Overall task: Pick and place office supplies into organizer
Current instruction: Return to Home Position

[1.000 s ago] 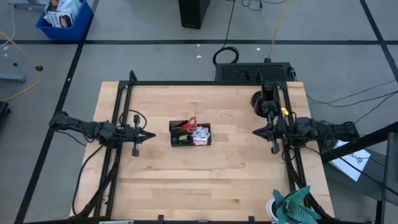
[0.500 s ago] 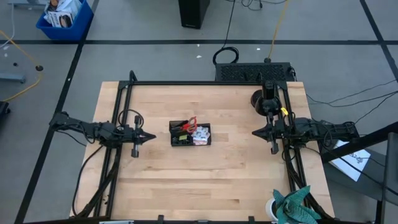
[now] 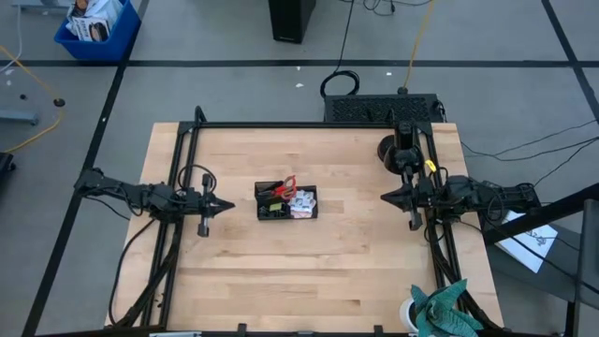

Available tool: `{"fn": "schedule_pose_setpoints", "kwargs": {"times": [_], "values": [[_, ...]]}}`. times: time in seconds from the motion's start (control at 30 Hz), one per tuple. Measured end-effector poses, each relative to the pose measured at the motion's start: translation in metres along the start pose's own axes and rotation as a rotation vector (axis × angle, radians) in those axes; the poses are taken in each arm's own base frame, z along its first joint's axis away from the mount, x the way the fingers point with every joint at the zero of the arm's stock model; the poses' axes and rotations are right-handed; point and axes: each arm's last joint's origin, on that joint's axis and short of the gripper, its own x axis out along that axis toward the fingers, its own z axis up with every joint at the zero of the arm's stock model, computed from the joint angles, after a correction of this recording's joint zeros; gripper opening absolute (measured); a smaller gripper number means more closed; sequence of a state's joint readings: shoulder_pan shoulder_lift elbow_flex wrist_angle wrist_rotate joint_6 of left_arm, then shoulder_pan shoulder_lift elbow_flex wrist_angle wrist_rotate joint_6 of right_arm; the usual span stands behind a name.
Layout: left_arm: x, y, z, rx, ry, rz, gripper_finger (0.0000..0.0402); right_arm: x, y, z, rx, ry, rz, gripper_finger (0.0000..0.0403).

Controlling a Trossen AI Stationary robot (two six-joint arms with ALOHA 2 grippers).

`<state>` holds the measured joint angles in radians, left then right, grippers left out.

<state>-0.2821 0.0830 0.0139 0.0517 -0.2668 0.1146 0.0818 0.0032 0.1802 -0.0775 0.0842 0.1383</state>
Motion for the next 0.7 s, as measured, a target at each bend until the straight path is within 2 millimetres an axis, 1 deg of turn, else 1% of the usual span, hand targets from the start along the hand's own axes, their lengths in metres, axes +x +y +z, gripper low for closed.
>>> {"fn": "schedule_pose_setpoints", "kwargs": {"times": [0.23, 0.33, 0.5, 0.7], "values": [[0.0000, 0.0001, -0.0002, -0.013, 0.002, 0.003, 0.0011, 0.0000, 0.0000, 0.0005, -0.026, -0.006, 0.000, 0.0000], [0.0001, 0.0000, -0.0005, -0.018, 0.006, 0.003, 0.0008, 0.0000, 0.0001, 0.0005, -0.032, -0.006, 0.001, 0.0000], [0.0001, 0.0002, 0.0001, -0.020, -0.001, 0.007, 0.0003, 0.0000, 0.0002, -0.0001, 0.010, 0.001, 0.005, 0.0000], [0.0002, 0.0003, 0.0009, -0.023, -0.013, 0.009, 0.0025, 0.0000, 0.0002, -0.0004, 0.040, 0.004, 0.006, 0.0000]]}}
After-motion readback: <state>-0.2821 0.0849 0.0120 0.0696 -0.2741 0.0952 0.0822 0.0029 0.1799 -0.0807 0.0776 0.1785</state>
